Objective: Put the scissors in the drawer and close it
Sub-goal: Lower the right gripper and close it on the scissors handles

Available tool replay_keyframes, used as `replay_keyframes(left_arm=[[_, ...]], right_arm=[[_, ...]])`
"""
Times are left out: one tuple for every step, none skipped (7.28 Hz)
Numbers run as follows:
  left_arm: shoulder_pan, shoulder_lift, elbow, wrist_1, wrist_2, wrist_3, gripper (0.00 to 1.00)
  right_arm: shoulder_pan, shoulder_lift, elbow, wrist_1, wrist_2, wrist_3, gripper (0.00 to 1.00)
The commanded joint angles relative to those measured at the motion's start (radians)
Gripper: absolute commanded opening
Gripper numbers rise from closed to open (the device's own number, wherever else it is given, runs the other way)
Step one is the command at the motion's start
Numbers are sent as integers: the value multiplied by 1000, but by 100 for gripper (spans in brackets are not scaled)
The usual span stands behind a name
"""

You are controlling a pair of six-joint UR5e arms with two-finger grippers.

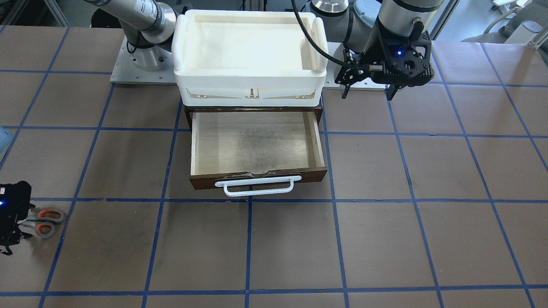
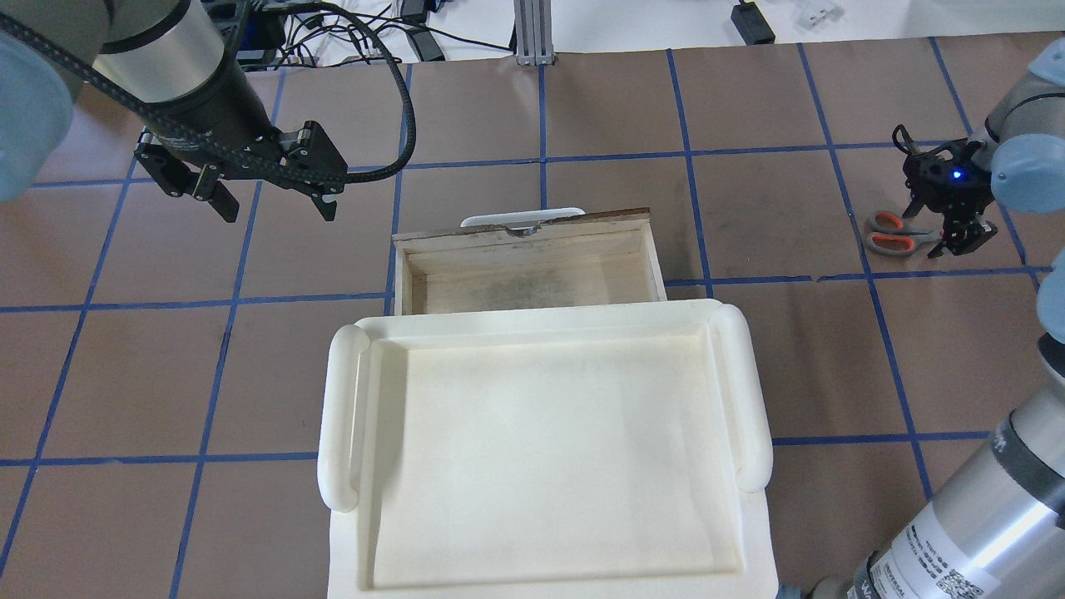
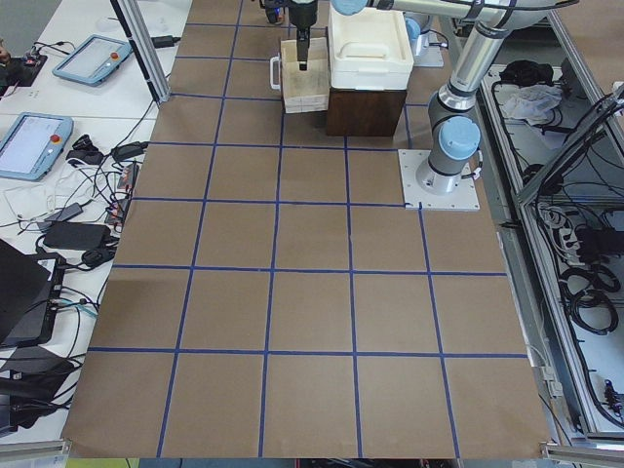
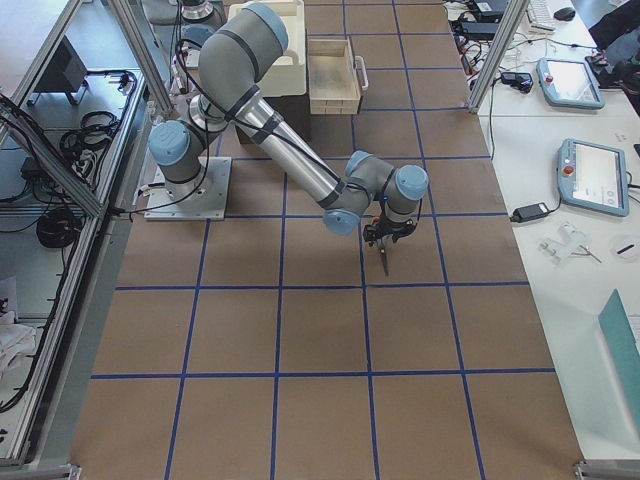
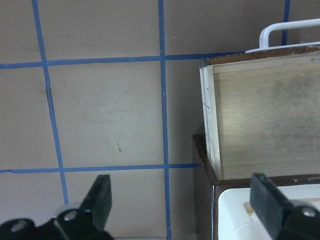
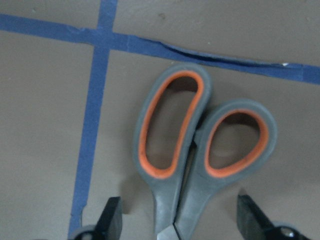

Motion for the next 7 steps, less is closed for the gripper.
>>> replay_keyframes(left_arm=[[0,-1,0,2,0,0,100],[0,-1,0,0,0,0,100],[0,1,0,0,0,0,100],[0,-1,0,0,0,0,100],[0,1,0,0,0,0,100],[0,1,0,2,0,0,100],[0,1,0,0,0,0,100]], right_arm=[[0,-2,-2,-6,-9,-1,0],[0,-3,-2,-6,-9,-3,0],[2,-6,-3,-6,-10,-3,0],[3,-12,-9,-5,-10,-3,0],[8,-25,-12,-5,-10,-1,0],[12,-49,-12,3,-10,5,0],[20,-61,-12,8,-12,11,0]])
